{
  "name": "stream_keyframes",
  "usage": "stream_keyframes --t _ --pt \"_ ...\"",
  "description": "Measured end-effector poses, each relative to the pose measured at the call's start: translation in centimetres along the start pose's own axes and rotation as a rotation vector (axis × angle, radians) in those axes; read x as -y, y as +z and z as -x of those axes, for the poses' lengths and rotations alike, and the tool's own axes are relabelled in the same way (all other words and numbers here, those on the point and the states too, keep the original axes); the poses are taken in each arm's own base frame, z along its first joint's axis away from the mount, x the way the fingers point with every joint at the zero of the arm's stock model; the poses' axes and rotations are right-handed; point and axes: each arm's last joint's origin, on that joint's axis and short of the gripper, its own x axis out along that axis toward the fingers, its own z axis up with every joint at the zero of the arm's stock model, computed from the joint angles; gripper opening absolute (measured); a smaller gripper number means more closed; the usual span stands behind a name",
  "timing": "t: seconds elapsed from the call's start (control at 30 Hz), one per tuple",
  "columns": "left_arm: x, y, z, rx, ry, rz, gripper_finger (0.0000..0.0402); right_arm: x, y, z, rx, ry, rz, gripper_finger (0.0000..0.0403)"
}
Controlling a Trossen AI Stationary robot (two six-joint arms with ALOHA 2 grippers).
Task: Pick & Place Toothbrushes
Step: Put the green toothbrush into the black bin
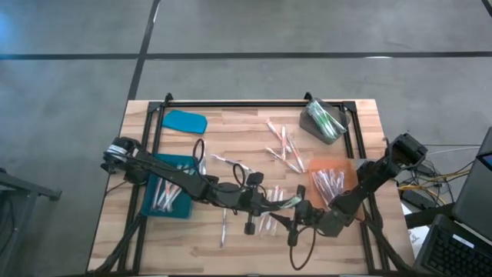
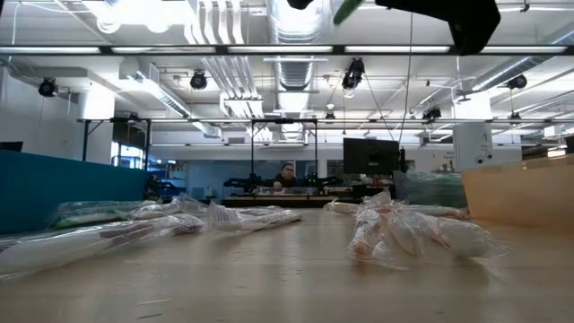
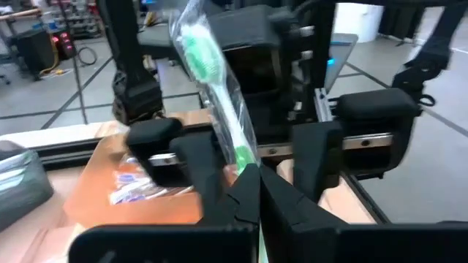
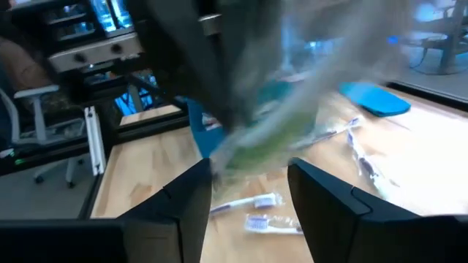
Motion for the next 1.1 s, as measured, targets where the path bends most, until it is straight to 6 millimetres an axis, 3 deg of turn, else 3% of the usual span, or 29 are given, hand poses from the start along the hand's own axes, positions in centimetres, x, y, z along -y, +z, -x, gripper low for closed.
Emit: stream_keyframes --t 0.23,0.5,0.73,0.87,1.1 --pt "-0.11 0.0 -0.02 0.0 -0.001 -0.01 0.0 0.15 0.33 -0.34 0.013 0.004 0.013 0.014" --pt "-0.13 -0.01 -0.03 -0.001 0.0 -0.011 0.0 0.15 0.44 -0.3 0.015 0.008 0.013 0.0042" --pt "-0.13 -0.03 -0.03 -0.003 0.0 -0.009 0.0008 0.15 0.44 -0.29 0.014 0.008 0.029 0.0037" --pt "-0.03 -0.07 -0.01 -0.007 -0.003 -0.021 0.0052 0.15 0.42 -0.3 0.013 0.007 0.03 0.0037" --pt "-0.05 -0.31 -0.01 -0.031 0.005 -0.026 0.0181 0.18 0.63 -0.21 0.013 0.011 0.029 0.0037"
